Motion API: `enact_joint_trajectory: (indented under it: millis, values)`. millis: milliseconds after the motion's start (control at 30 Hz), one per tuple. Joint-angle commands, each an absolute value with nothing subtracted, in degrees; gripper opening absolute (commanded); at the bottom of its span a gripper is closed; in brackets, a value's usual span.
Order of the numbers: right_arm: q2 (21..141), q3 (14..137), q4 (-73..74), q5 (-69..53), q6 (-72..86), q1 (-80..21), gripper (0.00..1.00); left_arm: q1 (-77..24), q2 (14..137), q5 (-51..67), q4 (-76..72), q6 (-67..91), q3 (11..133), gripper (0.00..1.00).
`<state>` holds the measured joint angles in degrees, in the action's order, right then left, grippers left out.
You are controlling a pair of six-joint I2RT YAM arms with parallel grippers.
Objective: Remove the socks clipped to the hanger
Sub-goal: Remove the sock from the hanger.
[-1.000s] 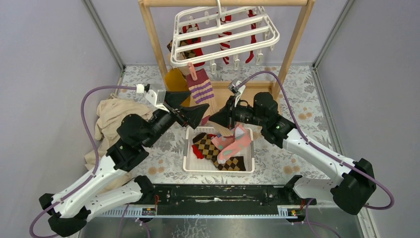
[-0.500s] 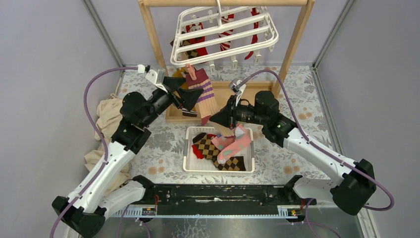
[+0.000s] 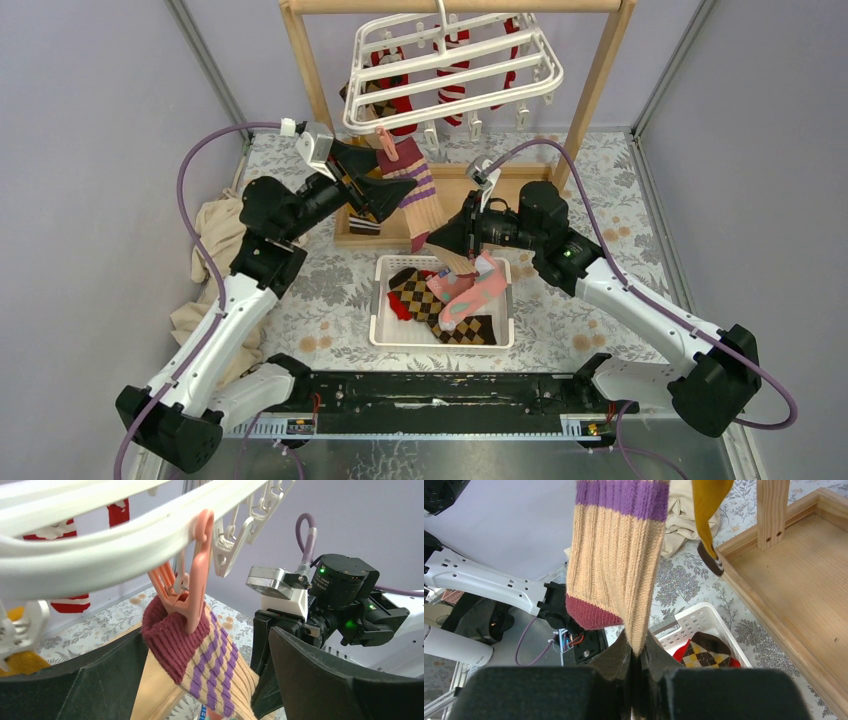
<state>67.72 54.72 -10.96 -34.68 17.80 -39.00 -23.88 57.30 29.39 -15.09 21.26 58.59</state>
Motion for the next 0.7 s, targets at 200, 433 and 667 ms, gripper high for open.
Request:
enact_joint_trajectory:
  millis: [200,433,667]
  values:
    - [66.5,57.1,-12.8,-36.7,17.5,-38.3,0.08,-21.2,59.4,33.7,-28.5,24.5,59.3,0.93]
    - [67.2,56.7,-13.4,-37.0,17.5,-38.2,0.08,-20.1,62.2,35.5,-38.3,29.4,57.4,0.86]
    - [67.9,56.4,-13.6,-37.2,17.3,-37.8,0.08,-19.9,62.7,33.5,-45.7,32.1,54.2,0.77]
